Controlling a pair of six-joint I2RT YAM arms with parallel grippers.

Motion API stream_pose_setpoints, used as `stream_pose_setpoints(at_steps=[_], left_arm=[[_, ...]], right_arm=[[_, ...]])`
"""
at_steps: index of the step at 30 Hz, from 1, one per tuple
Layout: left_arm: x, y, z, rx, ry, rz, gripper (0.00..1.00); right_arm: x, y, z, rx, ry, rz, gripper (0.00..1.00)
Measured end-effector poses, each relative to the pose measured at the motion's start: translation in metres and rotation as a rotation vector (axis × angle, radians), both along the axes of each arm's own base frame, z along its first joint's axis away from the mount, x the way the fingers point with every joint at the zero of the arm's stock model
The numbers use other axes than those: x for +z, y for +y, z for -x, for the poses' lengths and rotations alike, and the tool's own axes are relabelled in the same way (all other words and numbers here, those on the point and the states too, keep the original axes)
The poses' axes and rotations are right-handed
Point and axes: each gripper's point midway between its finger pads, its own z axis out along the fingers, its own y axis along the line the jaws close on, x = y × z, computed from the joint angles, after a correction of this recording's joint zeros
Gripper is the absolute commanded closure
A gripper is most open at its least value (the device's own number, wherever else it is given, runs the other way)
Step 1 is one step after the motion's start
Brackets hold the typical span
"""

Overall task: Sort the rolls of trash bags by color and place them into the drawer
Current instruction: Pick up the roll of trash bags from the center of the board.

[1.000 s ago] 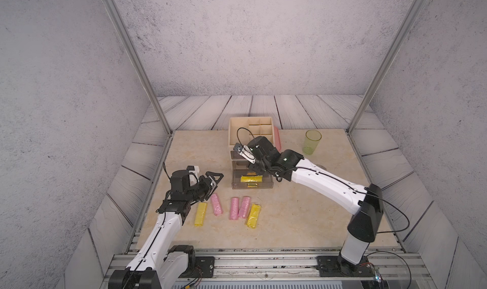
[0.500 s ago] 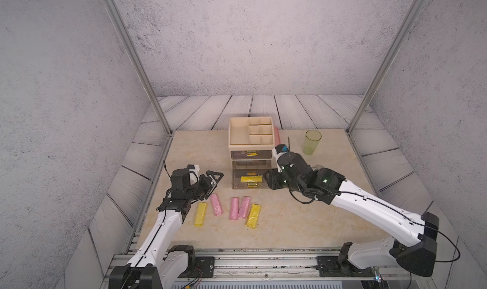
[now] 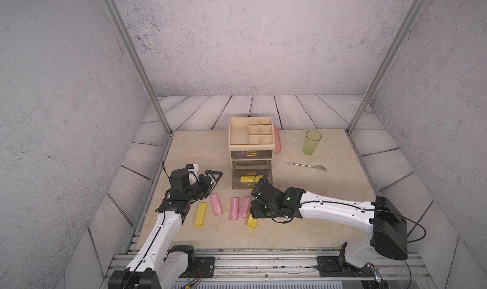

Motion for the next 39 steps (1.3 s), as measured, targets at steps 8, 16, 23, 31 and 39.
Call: stream_pose_setpoints(at_steps=[8,16,23,31,39], left_arm=[[-0.002,0.0,0.004,0.005,-0.001,0.01,0.19],[-0.002,-0.001,0.007,0.005,-0.013,0.024,0.19],[-0.006,-0.001,0.011,0.006,-0.004,0.032,0.19],[-0.005,-0.001,0.011,0.005,-0.01,0.034,0.19],[-0.003,-0.001,0.011,0.007,-0.014,0.036,0.19]], right_arm=[[-0.042,0.003,0.0,0.004,0.042,0.094,0.37],[-0.055,0.012,-0.003,0.008,0.052,0.114,0.34],[-0.061,0.018,-0.009,0.002,0.043,0.133,0.34],[-0.079,0.017,-0.01,0.003,0.042,0.191,0.37],[-0.083,0.017,-0.011,0.007,0.032,0.199,0.76]])
